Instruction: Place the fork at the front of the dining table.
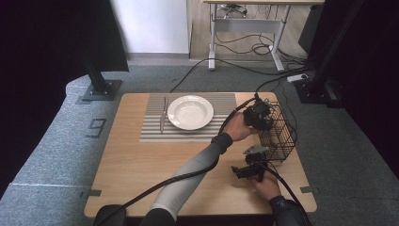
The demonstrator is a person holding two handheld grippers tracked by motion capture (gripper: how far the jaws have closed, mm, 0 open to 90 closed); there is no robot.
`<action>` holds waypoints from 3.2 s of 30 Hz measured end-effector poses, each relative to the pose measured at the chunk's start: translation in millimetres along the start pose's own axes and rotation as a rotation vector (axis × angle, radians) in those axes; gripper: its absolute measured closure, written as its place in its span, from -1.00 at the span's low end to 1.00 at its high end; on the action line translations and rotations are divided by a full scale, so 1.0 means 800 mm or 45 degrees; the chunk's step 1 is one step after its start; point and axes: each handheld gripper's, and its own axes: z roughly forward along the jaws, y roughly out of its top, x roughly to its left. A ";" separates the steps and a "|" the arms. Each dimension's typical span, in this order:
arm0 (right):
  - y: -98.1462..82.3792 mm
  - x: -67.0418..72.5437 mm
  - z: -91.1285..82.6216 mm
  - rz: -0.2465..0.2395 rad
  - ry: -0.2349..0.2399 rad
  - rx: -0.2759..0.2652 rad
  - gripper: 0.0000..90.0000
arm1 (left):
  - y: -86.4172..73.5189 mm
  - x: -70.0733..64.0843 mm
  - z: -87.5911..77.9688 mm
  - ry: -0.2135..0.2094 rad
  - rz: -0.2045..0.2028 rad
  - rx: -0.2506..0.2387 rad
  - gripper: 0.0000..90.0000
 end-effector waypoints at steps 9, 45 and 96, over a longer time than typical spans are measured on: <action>0.000 0.001 0.000 0.007 0.001 0.002 -1.00 | 0.010 -0.005 -0.022 0.022 0.026 -0.024 0.73; 0.000 0.001 0.000 0.011 0.001 0.003 -1.00 | 0.020 0.003 -0.166 0.144 -0.019 -0.110 0.75; 0.068 0.011 -0.037 -0.100 0.310 -0.161 -0.07 | -0.167 0.003 -0.180 0.000 -0.059 -0.020 0.75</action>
